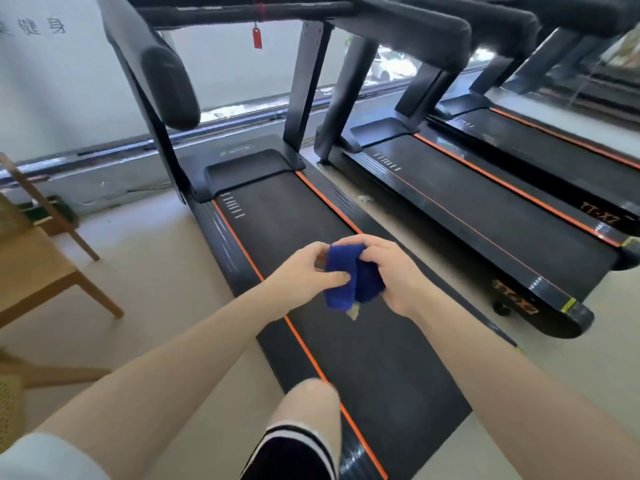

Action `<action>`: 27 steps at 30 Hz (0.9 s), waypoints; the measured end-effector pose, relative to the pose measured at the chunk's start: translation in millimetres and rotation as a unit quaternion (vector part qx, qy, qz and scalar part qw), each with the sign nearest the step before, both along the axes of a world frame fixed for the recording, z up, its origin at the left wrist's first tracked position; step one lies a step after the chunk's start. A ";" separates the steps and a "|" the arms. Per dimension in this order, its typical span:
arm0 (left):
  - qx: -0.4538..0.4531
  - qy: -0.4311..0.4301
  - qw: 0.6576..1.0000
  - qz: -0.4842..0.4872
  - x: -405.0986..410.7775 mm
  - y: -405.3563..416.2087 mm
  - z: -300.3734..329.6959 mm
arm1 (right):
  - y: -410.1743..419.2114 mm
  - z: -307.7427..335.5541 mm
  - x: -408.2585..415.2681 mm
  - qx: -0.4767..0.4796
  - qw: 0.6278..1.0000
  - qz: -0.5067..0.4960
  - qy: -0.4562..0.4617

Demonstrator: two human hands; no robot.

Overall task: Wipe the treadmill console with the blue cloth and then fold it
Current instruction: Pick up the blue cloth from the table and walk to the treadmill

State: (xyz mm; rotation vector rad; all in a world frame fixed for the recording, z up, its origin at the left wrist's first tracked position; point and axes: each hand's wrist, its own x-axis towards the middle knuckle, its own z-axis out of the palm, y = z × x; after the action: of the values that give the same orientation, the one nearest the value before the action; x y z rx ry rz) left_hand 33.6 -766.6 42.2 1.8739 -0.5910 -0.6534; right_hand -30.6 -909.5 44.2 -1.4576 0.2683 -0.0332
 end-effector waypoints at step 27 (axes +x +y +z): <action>-0.163 0.115 0.930 0.309 400.2 -185.6 188.2 | -171.2 189.3 418.9 -0.133 0.989 0.058 -0.037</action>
State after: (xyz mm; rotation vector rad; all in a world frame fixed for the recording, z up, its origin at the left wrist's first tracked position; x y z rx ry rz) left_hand 433.8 -952.2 230.4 1.5177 0.0588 -0.3192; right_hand 388.3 -1080.7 233.5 -1.7312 0.1200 -0.0290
